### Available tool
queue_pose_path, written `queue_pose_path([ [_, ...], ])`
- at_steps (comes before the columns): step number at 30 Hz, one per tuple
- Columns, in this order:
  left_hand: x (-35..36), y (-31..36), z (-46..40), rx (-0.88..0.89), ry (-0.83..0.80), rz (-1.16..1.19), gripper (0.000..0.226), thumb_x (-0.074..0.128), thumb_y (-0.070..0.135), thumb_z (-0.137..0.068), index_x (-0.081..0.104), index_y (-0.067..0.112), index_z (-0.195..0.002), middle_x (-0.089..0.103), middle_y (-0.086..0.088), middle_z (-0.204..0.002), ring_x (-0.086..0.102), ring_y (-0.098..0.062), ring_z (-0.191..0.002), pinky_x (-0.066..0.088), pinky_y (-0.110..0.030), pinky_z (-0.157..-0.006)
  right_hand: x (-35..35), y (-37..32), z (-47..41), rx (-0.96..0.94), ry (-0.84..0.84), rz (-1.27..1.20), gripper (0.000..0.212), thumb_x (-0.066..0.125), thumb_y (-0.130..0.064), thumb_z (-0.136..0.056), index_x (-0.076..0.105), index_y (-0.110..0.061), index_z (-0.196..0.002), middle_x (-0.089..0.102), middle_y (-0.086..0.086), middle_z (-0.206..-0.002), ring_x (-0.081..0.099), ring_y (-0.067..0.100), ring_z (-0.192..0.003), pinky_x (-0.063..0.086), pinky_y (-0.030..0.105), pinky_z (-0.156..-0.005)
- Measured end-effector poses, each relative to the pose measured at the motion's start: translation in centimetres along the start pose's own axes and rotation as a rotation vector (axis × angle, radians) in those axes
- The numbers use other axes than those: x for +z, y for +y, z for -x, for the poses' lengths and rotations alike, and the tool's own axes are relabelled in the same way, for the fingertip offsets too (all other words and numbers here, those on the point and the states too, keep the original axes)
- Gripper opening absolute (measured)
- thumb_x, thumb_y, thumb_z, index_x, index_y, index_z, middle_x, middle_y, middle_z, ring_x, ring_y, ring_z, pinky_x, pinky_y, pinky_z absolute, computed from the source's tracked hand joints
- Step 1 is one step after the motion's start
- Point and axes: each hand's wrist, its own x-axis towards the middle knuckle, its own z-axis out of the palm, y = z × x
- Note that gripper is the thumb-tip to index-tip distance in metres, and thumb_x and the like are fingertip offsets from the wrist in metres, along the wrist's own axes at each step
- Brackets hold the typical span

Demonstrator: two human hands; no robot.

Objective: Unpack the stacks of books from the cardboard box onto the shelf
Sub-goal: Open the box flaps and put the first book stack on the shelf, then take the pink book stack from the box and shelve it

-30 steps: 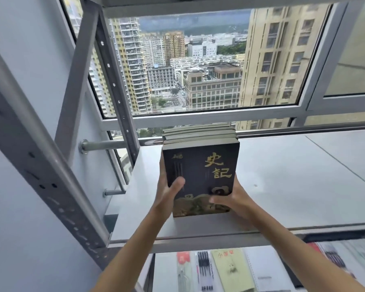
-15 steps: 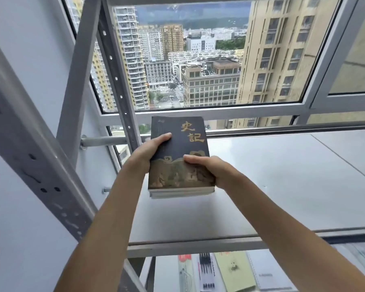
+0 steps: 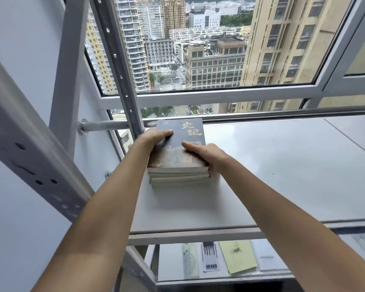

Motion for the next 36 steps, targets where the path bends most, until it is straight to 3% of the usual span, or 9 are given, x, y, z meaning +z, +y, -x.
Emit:
queue_pose_path([
  [1,0.1,0.3,0.3,0.019,0.083,-0.140,0.080,0.061,0.052,-0.088,0.035,0.004,-0.146,0.028,-0.022,-0.155,0.031,-0.039,-0.141,0.031,-0.047,-0.114,-0.3,-0.1,0.4,-0.009,0.006,0.060,0.069,0.071,-0.066,-0.068,0.067,-0.010,-0.108,0.066,0.003,-0.097,0.064,0.017,-0.087,0.053,0.029,-0.080],
  [3,0.7,1.6,1.7,0.114,0.248,-0.318,0.081,0.052,0.045,-0.093,0.016,0.006,-0.153,0.007,-0.023,-0.160,0.008,-0.040,-0.148,0.017,-0.049,-0.119,-1.8,-0.5,1.3,-0.018,0.064,0.156,0.094,0.055,-0.078,-0.071,0.055,-0.006,-0.131,0.053,0.013,-0.130,0.049,0.027,-0.121,0.040,0.044,-0.106],
  [4,1.3,2.5,2.5,0.192,0.309,-0.374,0.077,0.049,0.041,-0.095,0.011,0.009,-0.154,0.007,-0.022,-0.161,0.008,-0.039,-0.148,0.017,-0.048,-0.119,-3.0,-0.6,1.8,-0.039,0.122,0.203,0.094,0.048,-0.079,-0.075,0.051,-0.006,-0.133,0.046,0.015,-0.141,0.042,0.031,-0.130,0.034,0.048,-0.110],
  [6,3.2,4.5,4.6,0.378,0.361,-0.509,0.067,0.042,0.036,-0.097,0.015,0.016,-0.155,0.018,-0.019,-0.159,0.017,-0.036,-0.145,0.024,-0.048,-0.115,-6.1,0.0,3.1,-0.103,0.314,0.438,0.075,0.039,-0.072,-0.084,0.057,-0.010,-0.122,0.044,0.017,-0.142,0.042,0.033,-0.130,0.033,0.047,-0.109],
  [9,8.0,7.4,9.0,0.627,0.277,-0.699,0.051,0.036,0.038,-0.099,0.041,0.018,-0.146,0.036,-0.014,-0.153,0.032,-0.032,-0.140,0.029,-0.045,-0.111,-12.1,2.9,6.7,-0.221,0.564,0.938,0.063,0.035,-0.063,-0.091,0.057,-0.017,-0.129,0.046,0.011,-0.141,0.041,0.029,-0.130,0.027,0.046,-0.107],
  [12,14.6,9.1,14.1,0.864,0.182,-0.818,0.046,0.038,0.039,-0.098,0.052,0.019,-0.138,0.046,-0.009,-0.147,0.041,-0.031,-0.135,0.033,-0.043,-0.107,-18.2,6.6,11.4,-0.210,0.639,1.074,0.060,0.035,-0.059,-0.093,0.057,-0.017,-0.130,0.046,0.009,-0.144,0.040,0.028,-0.132,0.020,0.049,-0.112],
  [21,37.1,13.4,30.5,1.237,-0.074,-0.868,0.043,0.039,0.041,-0.098,0.058,0.022,-0.132,0.057,-0.005,-0.139,0.052,-0.028,-0.127,0.033,-0.039,-0.105,-38.3,22.7,32.2,0.187,0.851,1.066,0.064,0.027,-0.059,-0.095,0.046,-0.017,-0.140,0.038,0.007,-0.151,0.027,0.026,-0.141,0.006,0.054,-0.116],
  [30,59.8,17.4,49.6,1.569,-0.328,-0.907,0.045,0.041,0.045,-0.096,0.059,0.023,-0.131,0.060,-0.005,-0.136,0.055,-0.029,-0.124,0.037,-0.039,-0.101,-51.0,37.8,55.4,0.559,1.102,0.920,0.056,0.034,-0.053,-0.096,0.053,-0.015,-0.132,0.049,0.008,-0.142,0.040,0.028,-0.133,0.016,0.054,-0.113],
  [36,74.2,18.9,61.5,1.706,-0.535,-1.018,0.042,0.038,0.045,-0.096,0.060,0.021,-0.123,0.062,-0.009,-0.129,0.055,-0.031,-0.119,0.035,-0.038,-0.100,-57.3,47.4,67.7,0.789,1.190,0.823,0.054,0.029,-0.047,-0.100,0.048,-0.014,-0.137,0.048,0.008,-0.143,0.037,0.028,-0.135,0.024,0.051,-0.112],
])
